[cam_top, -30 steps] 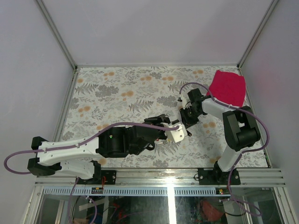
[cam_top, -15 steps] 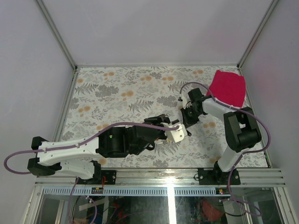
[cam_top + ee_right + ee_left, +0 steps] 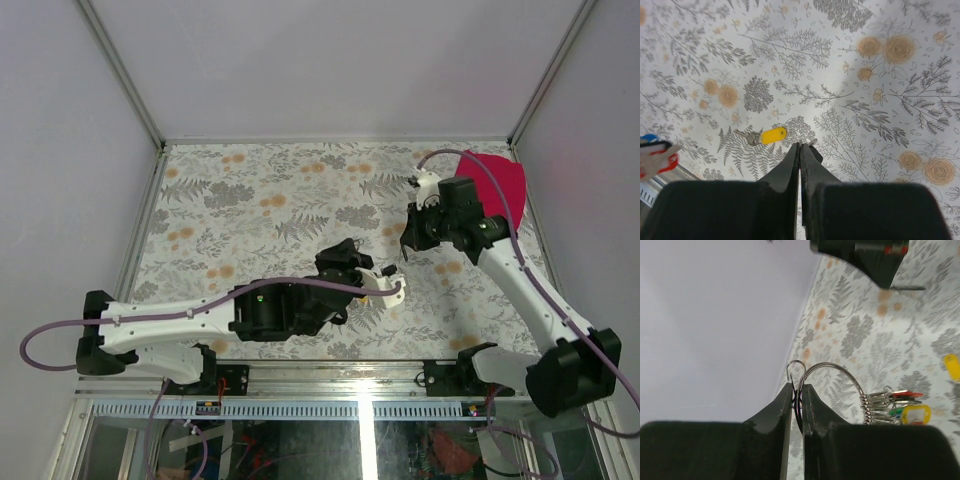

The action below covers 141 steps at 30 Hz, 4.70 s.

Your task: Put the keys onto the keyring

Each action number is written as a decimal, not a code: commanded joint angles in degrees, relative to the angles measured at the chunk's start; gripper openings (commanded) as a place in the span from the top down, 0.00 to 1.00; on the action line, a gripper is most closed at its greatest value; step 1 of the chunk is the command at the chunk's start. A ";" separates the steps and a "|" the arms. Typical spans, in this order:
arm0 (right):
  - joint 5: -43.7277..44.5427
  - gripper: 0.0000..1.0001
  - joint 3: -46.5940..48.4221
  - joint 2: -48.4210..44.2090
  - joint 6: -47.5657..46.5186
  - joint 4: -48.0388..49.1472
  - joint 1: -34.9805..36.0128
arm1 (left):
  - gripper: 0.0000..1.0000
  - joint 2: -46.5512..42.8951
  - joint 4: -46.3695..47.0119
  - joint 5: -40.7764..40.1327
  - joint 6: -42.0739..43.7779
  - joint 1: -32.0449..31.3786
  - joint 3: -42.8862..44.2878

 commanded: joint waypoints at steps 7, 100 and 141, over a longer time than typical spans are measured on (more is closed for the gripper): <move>-0.34 1.00 3.78 -15.82 8.61 -0.01 -0.25 | 1.00 2.16 33.31 -15.50 25.53 1.37 -8.95; 20.34 1.00 30.54 -3.85 15.42 -5.77 30.32 | 1.00 22.35 107.06 -14.84 84.16 3.12 -19.11; 27.47 1.00 33.73 0.09 15.24 -8.58 30.60 | 1.00 22.88 107.30 -14.82 84.52 3.11 -18.81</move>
